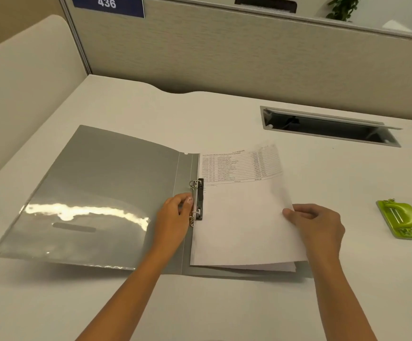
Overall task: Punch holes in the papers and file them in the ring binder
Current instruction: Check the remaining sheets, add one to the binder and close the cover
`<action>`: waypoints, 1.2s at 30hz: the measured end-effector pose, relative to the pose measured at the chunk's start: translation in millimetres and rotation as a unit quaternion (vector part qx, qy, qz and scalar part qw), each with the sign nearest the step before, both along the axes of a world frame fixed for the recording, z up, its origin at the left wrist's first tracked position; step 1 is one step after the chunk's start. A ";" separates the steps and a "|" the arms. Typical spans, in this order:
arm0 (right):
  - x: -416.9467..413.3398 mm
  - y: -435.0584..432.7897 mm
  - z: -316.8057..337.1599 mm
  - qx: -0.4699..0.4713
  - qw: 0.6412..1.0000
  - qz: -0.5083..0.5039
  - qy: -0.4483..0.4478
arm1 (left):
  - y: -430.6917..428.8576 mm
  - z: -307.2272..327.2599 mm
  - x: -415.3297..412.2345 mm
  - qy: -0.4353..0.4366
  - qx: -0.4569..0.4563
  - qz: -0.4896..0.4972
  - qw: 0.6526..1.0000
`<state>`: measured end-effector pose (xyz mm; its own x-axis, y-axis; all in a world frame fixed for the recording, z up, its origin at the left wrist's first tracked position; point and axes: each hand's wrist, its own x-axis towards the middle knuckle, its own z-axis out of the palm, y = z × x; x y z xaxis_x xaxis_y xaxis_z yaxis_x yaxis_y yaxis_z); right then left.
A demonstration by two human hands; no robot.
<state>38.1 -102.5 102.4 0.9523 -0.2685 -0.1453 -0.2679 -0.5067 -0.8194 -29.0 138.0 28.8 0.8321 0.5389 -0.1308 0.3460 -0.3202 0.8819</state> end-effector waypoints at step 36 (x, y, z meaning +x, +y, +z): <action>-39.6 143.5 6.3 0.071 0.947 0.305 -0.071 | 87.1 104.2 6.4 0.067 -0.166 0.038 0.983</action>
<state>-1.5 41.0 108.8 0.9369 0.3496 0.0015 0.1560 -0.4143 -0.8967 -22.6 225.1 133.0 0.7552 0.5073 -0.4151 0.4770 0.0090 0.8789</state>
